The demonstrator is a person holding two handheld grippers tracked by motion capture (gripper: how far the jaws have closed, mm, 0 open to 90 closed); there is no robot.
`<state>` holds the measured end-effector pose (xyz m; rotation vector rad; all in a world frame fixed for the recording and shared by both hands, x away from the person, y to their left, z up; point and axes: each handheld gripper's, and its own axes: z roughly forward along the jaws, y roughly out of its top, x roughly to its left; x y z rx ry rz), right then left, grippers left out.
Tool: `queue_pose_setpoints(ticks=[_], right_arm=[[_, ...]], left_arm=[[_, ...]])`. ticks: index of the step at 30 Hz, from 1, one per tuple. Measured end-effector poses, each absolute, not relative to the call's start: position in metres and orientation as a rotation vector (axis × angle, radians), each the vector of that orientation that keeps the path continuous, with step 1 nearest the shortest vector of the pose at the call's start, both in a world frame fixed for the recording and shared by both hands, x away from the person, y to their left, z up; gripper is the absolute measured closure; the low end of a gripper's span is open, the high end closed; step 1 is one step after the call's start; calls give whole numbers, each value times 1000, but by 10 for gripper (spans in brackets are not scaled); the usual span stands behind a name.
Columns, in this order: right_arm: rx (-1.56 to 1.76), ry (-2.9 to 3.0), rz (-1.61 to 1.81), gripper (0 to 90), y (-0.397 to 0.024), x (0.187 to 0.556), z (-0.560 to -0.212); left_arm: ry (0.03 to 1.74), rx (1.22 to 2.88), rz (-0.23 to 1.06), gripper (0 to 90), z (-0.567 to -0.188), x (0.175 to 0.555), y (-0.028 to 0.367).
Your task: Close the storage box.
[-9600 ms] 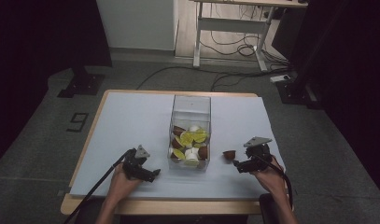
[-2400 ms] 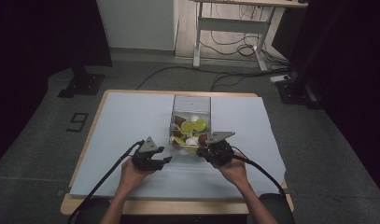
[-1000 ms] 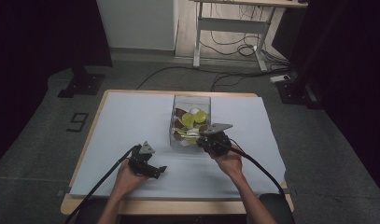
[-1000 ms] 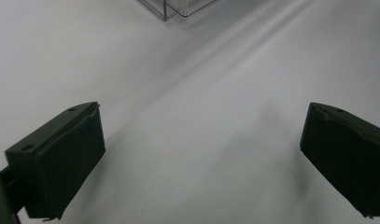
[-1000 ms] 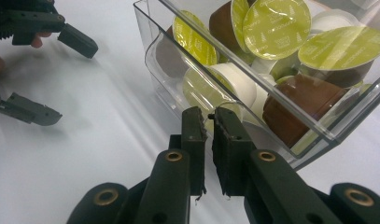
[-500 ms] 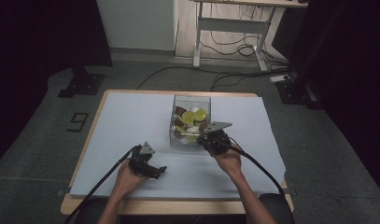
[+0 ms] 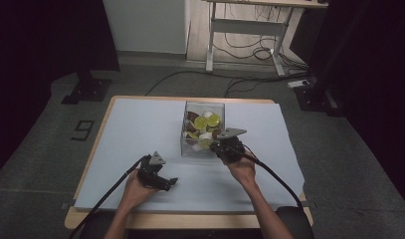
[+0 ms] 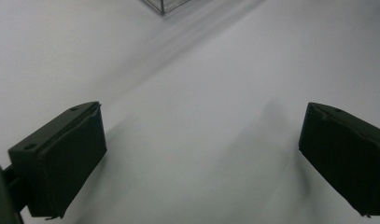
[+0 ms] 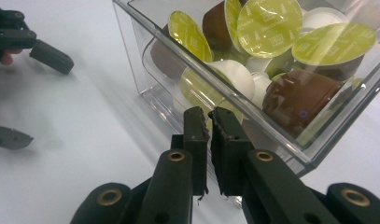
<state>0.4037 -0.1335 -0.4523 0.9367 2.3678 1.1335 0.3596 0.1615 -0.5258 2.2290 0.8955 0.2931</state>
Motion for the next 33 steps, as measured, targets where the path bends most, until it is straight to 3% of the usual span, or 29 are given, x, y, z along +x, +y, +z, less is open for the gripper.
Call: queue_pose_setpoints(ticks=[33], right_arm=[[990,2311,1118,856,-127,409,-461]], left_arm=[[888,2244,316,33,-527,358,160]])
